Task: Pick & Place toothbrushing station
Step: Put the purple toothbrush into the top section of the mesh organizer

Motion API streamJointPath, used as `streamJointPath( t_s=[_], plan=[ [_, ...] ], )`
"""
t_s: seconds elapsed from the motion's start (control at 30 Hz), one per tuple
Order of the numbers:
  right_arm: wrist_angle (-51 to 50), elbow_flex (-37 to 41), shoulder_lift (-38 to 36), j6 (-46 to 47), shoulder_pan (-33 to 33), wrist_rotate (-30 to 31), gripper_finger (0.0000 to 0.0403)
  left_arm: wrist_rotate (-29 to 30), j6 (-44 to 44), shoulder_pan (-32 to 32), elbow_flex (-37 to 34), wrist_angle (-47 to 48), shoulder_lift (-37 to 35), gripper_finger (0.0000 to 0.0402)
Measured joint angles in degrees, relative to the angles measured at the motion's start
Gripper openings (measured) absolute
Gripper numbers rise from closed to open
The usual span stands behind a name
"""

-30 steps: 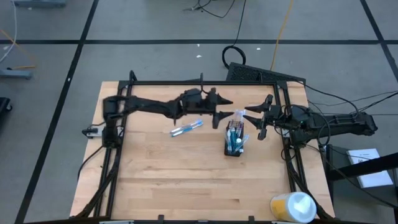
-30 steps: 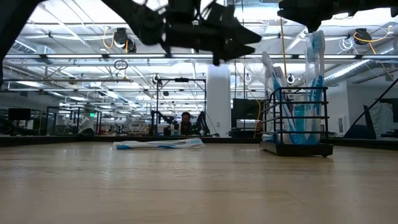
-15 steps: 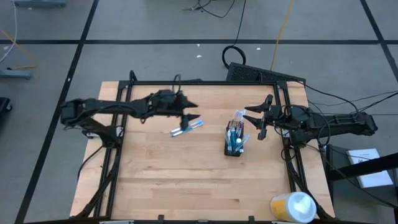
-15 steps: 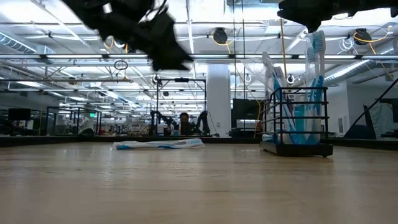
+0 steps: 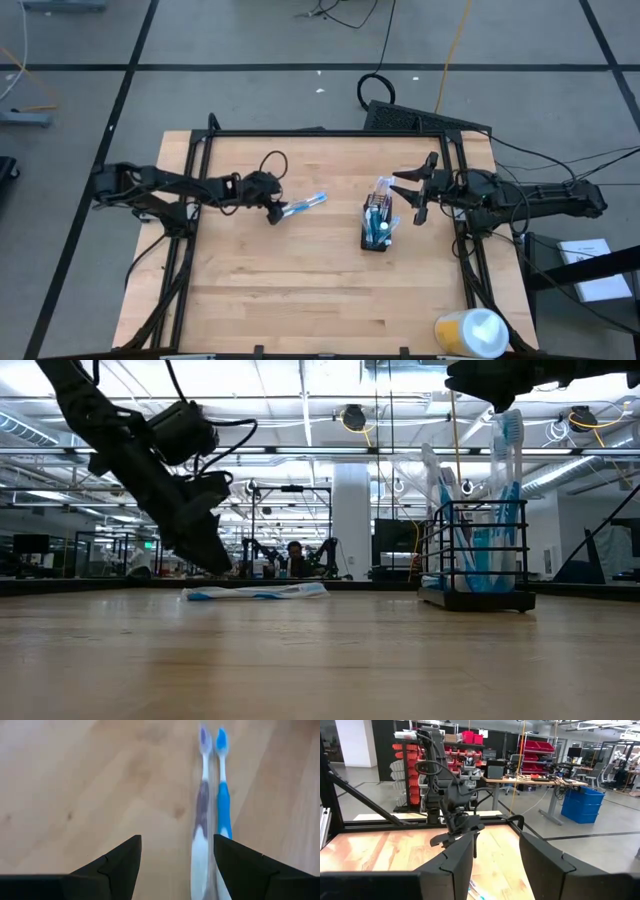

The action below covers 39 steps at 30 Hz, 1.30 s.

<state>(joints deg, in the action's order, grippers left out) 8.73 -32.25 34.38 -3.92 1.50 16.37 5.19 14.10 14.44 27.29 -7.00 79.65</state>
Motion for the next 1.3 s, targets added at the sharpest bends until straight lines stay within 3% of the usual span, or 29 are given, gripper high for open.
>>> streamJointPath(
  t_s=[0.7, 0.8, 1.13, 1.3],
  plan=[
    [0.0, 0.0, 1.0, 0.1, 0.0, 0.0, 0.0155, 1.1, -3.5, -1.1, 0.1, -0.6, 9.1, 0.0245],
    [0.0, 0.0, 1.0, 0.1, 0.0, 0.0, 0.0155, 1.1, -3.3, -1.1, 0.0, -0.4, 9.1, 0.0214],
    [0.0, 0.0, 1.0, 0.2, 0.0, 0.0, 0.0155, -0.3, 0.0, -0.4, 0.1, 0.9, 9.1, 0.0028],
    [0.0, 0.0, 1.0, 0.2, 0.0, 0.0, 0.0155, -0.2, 2.8, 0.5, 0.1, 2.0, 9.1, 0.0019]
  ],
)
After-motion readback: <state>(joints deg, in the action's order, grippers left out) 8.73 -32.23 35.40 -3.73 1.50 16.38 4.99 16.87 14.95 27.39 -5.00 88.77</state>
